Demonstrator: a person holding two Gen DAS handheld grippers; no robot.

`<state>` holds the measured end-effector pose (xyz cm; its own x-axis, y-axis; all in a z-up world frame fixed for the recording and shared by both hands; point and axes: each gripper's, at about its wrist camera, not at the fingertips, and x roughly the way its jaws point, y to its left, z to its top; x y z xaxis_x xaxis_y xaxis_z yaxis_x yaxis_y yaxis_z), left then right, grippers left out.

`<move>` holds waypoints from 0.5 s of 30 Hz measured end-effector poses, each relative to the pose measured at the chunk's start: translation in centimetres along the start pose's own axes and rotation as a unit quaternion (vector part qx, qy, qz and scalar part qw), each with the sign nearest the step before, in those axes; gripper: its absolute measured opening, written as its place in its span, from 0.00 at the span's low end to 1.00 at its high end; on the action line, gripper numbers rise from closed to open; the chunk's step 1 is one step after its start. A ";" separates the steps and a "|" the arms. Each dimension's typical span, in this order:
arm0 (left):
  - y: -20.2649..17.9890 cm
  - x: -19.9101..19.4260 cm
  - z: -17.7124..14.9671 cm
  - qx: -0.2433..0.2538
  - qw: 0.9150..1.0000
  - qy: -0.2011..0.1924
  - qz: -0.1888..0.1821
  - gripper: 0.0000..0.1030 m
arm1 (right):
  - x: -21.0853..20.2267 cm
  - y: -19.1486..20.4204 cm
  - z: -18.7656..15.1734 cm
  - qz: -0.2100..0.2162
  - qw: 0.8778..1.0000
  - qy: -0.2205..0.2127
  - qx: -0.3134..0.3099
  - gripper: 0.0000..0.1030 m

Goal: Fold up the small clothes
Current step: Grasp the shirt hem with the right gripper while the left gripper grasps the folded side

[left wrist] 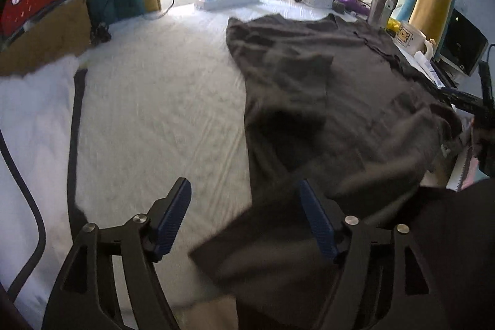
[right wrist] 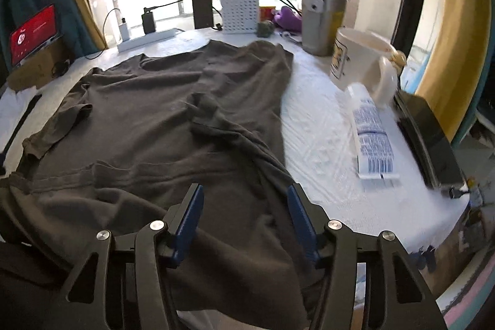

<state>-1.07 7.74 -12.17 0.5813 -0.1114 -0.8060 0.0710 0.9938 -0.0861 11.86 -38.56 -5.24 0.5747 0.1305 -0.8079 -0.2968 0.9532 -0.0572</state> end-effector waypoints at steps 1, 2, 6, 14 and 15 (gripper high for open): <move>0.0 0.0 -0.5 -0.003 1.000 0.006 -0.001 0.72 | 0.2 0.0 0.0 0.000 1.000 0.002 -0.001 0.49; -0.1 -0.1 -0.9 -0.001 1.000 0.010 -0.002 0.72 | 0.3 0.1 0.0 0.004 1.000 0.002 -0.004 0.46; -0.2 -0.3 -2.0 -0.001 1.000 0.015 -0.008 0.72 | 0.1 1.9 0.7 0.027 0.999 -0.009 -0.032 0.46; -0.2 0.6 -3.2 -0.021 0.999 0.025 -0.005 0.72 | 3.5 2.6 1.8 -0.022 0.998 0.025 -0.044 0.47; -0.2 0.6 -3.3 -0.020 1.000 0.021 -0.006 0.72 | 3.9 2.3 1.8 -0.011 0.999 0.030 -0.042 0.47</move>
<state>-3.40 7.48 -14.52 0.5459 -0.1235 -0.8287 0.0441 0.9919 -0.1188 14.81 -35.39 -7.41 0.5361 0.0899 -0.8393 -0.3489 0.9290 -0.1233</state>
